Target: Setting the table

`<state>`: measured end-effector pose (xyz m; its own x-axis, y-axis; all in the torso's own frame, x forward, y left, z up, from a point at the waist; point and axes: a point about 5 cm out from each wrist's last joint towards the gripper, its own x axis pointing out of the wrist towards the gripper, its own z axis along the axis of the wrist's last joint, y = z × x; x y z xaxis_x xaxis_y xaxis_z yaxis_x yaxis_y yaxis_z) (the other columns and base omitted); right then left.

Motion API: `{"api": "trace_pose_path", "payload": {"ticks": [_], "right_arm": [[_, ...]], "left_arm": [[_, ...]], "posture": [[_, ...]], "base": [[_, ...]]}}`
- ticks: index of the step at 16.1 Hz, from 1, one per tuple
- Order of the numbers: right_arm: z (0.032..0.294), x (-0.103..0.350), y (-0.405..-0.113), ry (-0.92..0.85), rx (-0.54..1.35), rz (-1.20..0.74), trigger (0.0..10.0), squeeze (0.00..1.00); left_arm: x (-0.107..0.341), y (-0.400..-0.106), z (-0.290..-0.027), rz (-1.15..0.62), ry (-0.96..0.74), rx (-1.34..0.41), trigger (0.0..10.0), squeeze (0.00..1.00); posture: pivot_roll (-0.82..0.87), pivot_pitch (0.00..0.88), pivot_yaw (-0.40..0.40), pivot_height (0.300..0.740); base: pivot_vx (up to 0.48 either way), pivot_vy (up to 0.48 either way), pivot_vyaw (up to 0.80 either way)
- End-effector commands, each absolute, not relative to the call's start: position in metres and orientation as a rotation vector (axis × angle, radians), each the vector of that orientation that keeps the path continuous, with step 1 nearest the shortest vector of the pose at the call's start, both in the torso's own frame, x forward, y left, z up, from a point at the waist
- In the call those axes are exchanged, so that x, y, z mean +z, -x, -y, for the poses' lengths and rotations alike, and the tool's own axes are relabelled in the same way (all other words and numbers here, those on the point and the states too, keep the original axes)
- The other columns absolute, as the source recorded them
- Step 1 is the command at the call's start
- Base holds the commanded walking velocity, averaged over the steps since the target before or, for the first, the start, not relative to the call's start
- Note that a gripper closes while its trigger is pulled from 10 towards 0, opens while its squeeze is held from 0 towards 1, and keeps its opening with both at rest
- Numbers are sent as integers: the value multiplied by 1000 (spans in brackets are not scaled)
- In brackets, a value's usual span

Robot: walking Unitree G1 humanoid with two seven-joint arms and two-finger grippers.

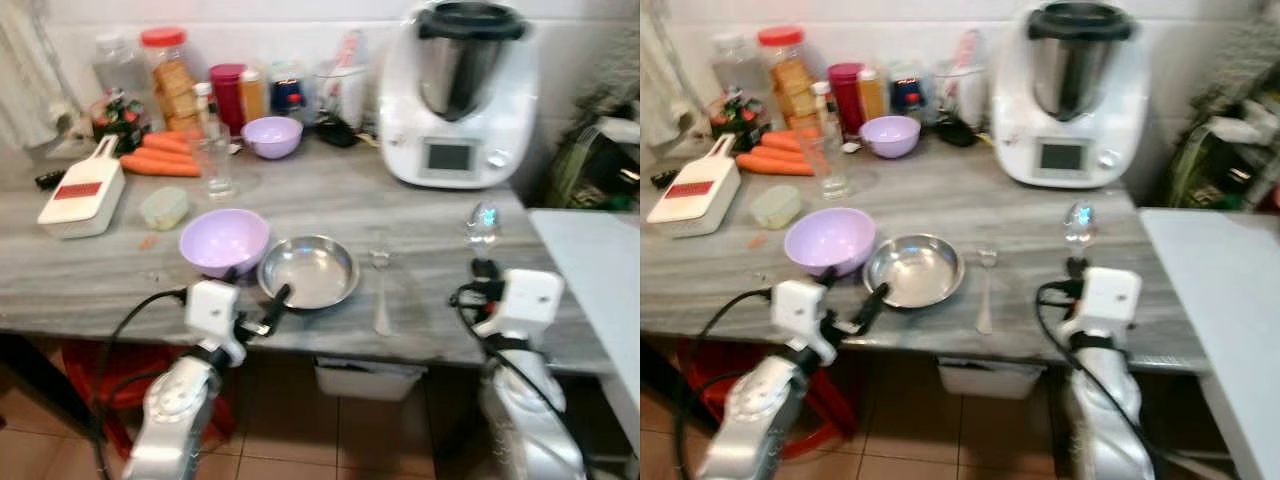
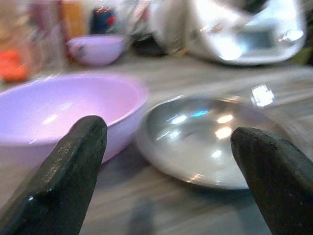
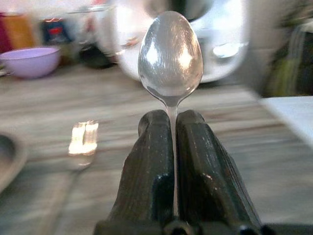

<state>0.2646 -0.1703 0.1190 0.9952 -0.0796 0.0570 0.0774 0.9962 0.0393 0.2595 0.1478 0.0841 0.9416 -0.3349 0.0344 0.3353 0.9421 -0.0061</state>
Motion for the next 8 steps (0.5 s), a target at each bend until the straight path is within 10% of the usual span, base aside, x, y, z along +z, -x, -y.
{"api": "trace_pose_path", "payload": {"ticks": [1, 8], "right_arm": [[174, 122, -263, -26, -83, 71, 10000, 0], [170, 114, -261, -73, -49, 15, 10000, 0]], "left_arm": [[85, -257, -150, 36, 3, -331, 10000, 0], [81, -235, -163, -4, -16, -459, 10000, 0]], "posture": [[5, 0, 23, 740], [4, 0, 28, 740]], "base": [[0, 0, 0], [0, 0, 0]]}}
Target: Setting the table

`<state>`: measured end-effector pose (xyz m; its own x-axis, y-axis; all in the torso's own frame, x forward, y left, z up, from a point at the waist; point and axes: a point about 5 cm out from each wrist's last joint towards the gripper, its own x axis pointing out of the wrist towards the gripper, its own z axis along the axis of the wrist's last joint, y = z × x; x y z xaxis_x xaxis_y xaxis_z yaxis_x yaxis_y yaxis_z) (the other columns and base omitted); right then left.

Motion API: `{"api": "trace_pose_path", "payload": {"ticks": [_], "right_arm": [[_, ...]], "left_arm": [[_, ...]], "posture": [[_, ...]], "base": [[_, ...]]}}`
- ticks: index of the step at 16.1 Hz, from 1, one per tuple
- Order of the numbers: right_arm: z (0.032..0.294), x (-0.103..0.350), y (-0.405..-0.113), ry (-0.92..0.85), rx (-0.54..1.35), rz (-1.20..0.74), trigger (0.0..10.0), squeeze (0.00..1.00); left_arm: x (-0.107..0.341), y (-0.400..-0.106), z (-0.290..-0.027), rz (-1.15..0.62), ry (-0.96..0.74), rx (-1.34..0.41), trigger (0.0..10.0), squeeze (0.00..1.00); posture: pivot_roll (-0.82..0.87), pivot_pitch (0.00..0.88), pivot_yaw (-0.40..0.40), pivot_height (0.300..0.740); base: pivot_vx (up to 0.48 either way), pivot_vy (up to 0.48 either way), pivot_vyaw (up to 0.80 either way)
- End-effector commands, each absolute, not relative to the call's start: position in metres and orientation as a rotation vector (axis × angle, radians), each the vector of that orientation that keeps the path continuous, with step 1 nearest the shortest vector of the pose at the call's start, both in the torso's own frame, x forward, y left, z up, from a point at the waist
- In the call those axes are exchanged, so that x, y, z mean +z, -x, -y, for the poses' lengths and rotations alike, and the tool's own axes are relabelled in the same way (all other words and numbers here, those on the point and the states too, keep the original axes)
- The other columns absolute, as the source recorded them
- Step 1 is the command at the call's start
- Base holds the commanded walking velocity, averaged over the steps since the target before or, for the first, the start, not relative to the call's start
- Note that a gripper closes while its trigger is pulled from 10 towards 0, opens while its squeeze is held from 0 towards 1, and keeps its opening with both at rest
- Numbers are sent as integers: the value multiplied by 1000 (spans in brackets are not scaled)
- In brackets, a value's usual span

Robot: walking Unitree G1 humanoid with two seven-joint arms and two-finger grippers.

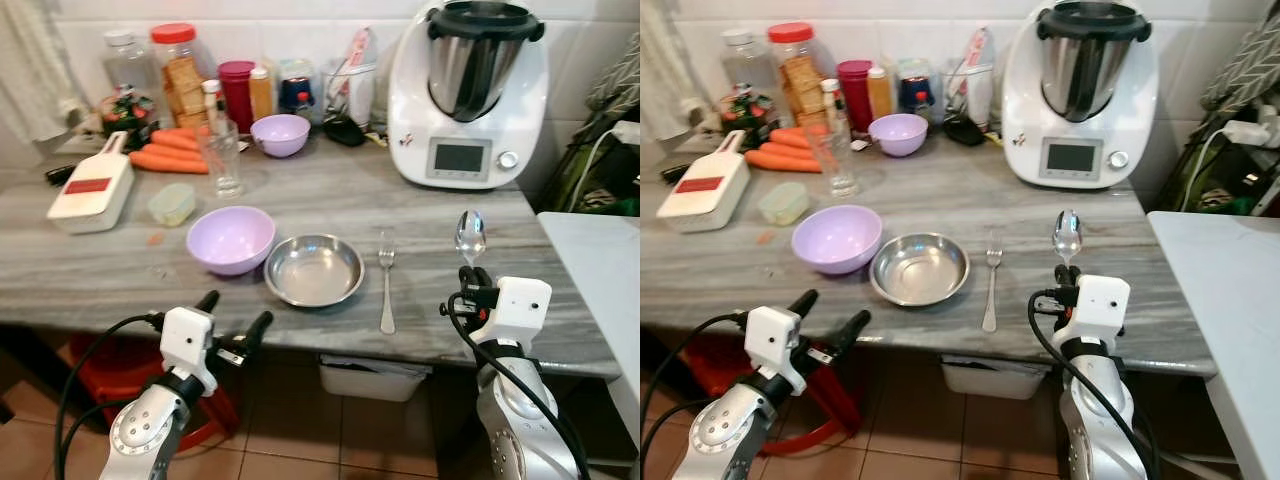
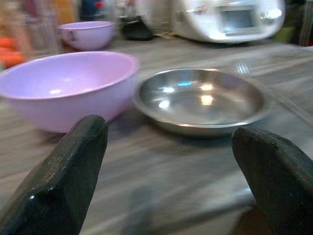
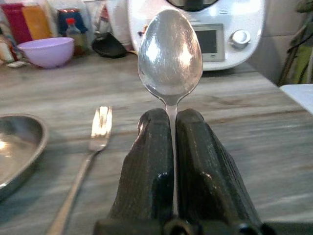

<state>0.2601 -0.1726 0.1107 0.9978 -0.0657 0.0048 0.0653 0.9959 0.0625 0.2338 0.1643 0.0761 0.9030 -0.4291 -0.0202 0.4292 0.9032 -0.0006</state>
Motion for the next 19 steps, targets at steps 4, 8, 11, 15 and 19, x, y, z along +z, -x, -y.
{"api": "trace_pose_path", "payload": {"ticks": [4, 8, 11, 15, 19], "right_arm": [[175, 109, -278, -91, -33, -82, 10000, 0], [172, 113, -297, -77, 0, -124, 10000, 0], [162, 105, -309, -101, 20, -197, 10000, 0], [160, 99, -320, -113, -4, -235, 10000, 0], [158, 94, -329, -156, -41, -268, 10000, 0]], "left_arm": [[84, -224, -158, -29, 10, -621, 10000, 0], [84, -222, -162, -36, 8, -626, 10000, 0], [82, -220, -163, -49, 20, -644, 10000, 0], [80, -218, -160, -63, 34, -675, 10000, 0], [77, -218, -159, -68, 38, -703, 10000, 0]], "posture": [[0, 0, 26, 740], [-3, 2, 27, 740], [6, 4, 21, 740], [14, 5, 15, 740], [14, 1, 14, 740]], "base": [[0, 0, 0], [0, 0, 0], [0, 0, 0], [0, 0, 0], [0, 0, 0]]}}
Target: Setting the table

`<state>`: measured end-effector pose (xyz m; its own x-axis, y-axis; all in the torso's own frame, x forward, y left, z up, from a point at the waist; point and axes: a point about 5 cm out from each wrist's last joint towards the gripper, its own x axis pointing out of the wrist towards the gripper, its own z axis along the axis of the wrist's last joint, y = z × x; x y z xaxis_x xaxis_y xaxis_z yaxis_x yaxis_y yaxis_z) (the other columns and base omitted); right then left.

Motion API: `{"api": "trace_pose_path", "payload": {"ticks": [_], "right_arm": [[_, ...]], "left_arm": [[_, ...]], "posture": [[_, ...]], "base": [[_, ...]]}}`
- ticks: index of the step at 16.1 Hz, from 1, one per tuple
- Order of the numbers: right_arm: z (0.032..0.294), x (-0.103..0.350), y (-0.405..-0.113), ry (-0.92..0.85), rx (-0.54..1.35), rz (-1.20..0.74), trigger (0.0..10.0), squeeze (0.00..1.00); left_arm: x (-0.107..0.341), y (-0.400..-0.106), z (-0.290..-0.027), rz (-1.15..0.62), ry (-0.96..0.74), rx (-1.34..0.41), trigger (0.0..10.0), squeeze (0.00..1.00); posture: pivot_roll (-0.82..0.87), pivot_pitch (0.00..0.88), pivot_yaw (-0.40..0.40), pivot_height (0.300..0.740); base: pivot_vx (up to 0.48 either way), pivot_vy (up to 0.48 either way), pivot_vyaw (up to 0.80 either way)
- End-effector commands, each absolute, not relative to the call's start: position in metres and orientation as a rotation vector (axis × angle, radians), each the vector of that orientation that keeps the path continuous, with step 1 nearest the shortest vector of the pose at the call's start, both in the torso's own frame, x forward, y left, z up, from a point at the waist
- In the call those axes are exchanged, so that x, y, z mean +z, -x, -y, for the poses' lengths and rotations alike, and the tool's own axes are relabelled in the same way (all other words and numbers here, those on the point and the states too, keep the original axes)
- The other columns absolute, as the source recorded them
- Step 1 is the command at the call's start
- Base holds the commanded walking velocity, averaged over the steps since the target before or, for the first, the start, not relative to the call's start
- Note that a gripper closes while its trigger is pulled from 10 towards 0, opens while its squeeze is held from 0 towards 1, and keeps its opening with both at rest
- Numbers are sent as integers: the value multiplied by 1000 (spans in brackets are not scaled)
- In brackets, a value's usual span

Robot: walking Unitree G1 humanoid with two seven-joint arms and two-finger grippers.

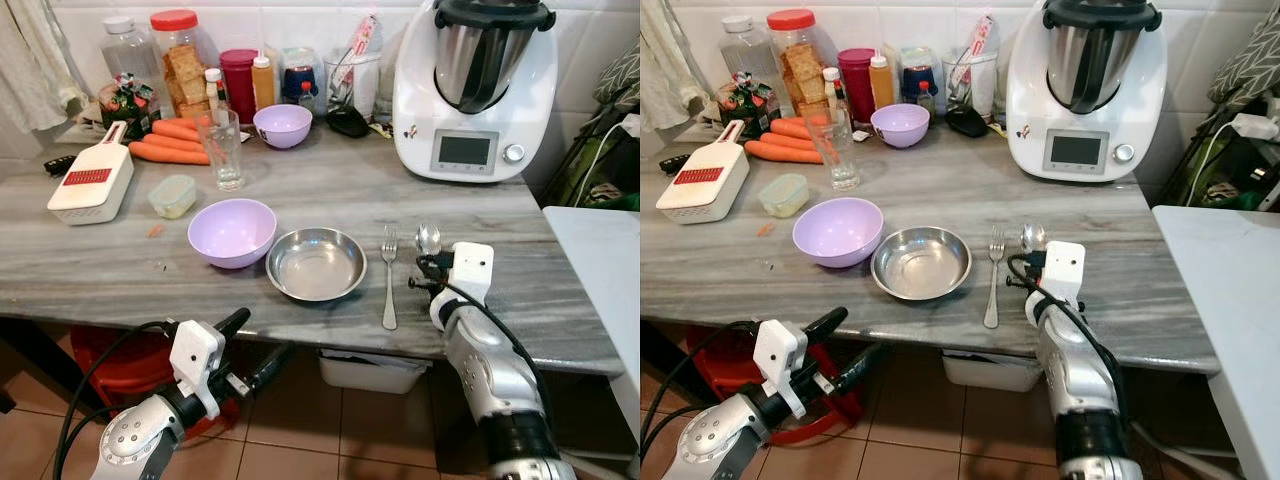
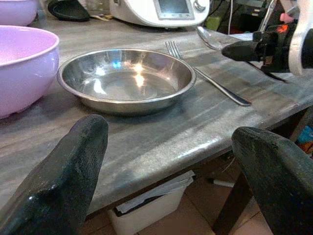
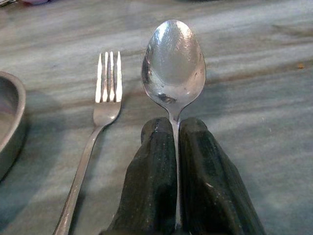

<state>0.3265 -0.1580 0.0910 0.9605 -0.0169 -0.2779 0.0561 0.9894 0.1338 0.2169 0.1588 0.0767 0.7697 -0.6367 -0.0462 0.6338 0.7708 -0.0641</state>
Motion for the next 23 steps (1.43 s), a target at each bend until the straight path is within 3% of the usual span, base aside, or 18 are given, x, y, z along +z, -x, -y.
{"api": "trace_pose_path", "payload": {"ticks": [1, 13, 14, 15, 16, 23], "right_arm": [[155, 91, -330, -168, -40, -282, 10000, 0], [145, 81, -337, -151, -6, -304, 10000, 0], [145, 81, -337, -153, -3, -303, 10000, 59], [145, 81, -337, -150, -4, -302, 10000, 404], [145, 81, -337, -150, -2, -302, 10000, 1000], [149, 79, -336, -147, -11, -293, 10000, 1000]], "left_arm": [[76, -218, -159, -67, 39, -706, 10000, 0], [74, -219, -155, -60, 35, -717, 10000, 0], [74, -219, -155, -59, 34, -717, 10000, 0], [75, -219, -154, -58, 34, -718, 10000, 0], [76, -219, -153, -56, 35, -719, 10000, 0], [87, -222, -147, -37, 31, -726, 10000, 0]], "posture": [[14, 1, 14, 740], [19, 0, 7, 740], [19, 0, 7, 740], [19, 0, 6, 740], [19, 0, 6, 740], [17, 0, 8, 740]], "base": [[0, 0, 0], [0, 0, 0], [0, 0, 0], [0, 0, 0], [0, 0, 0], [0, 0, 0]]}}
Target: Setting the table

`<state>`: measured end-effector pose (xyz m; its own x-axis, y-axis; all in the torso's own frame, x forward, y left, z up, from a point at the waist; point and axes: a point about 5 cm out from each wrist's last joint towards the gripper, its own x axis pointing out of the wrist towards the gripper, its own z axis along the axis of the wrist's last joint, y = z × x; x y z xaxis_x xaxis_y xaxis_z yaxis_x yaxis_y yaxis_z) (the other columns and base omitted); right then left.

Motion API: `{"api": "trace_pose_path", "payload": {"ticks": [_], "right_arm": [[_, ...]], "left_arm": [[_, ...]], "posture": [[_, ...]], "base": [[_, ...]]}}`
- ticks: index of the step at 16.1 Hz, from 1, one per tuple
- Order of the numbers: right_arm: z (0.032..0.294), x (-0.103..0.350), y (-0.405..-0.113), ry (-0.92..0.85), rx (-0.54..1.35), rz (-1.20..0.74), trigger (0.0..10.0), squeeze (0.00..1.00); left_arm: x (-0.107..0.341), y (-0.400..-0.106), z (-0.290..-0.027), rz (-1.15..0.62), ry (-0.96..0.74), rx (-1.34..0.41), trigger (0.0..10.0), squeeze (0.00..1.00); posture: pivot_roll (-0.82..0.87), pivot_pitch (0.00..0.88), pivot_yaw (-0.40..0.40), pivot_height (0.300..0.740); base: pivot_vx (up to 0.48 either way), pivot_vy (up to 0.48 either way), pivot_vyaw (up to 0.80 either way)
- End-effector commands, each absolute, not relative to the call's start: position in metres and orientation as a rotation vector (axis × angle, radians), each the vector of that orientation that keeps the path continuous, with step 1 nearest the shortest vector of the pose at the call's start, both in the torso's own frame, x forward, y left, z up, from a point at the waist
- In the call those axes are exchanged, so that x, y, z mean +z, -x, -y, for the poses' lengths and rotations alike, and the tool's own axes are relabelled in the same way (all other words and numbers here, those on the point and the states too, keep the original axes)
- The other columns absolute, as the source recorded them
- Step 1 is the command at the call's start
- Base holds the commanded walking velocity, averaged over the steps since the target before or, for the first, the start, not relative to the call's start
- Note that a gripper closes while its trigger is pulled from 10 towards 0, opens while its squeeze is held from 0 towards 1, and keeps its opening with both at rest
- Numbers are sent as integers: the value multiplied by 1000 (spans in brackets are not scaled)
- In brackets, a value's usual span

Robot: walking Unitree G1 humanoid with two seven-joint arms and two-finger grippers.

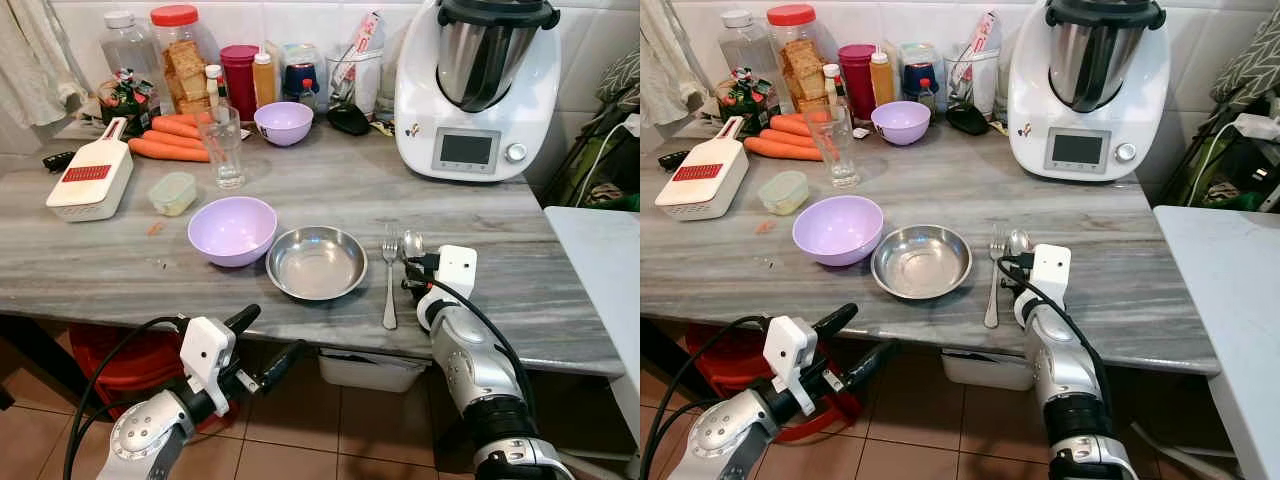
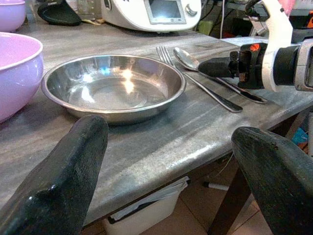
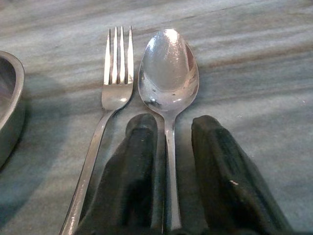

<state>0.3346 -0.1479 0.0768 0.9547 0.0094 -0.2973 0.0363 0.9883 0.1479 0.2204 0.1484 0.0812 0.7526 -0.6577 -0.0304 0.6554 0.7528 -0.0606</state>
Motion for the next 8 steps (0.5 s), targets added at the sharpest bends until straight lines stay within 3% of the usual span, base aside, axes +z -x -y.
{"api": "trace_pose_path", "payload": {"ticks": [1, 8], "right_arm": [[150, 82, -336, -147, -14, -277, 10000, 1000], [154, 131, -315, -97, 21, -1, 10000, 1000]], "left_arm": [[88, -223, -147, -33, 30, -725, 10000, 0], [92, -228, -145, -8, 56, -726, 10000, 0]], "posture": [[18, 0, 7, 740], [9, 0, -1, 740]], "base": [[0, 0, 0], [0, 0, 0]]}}
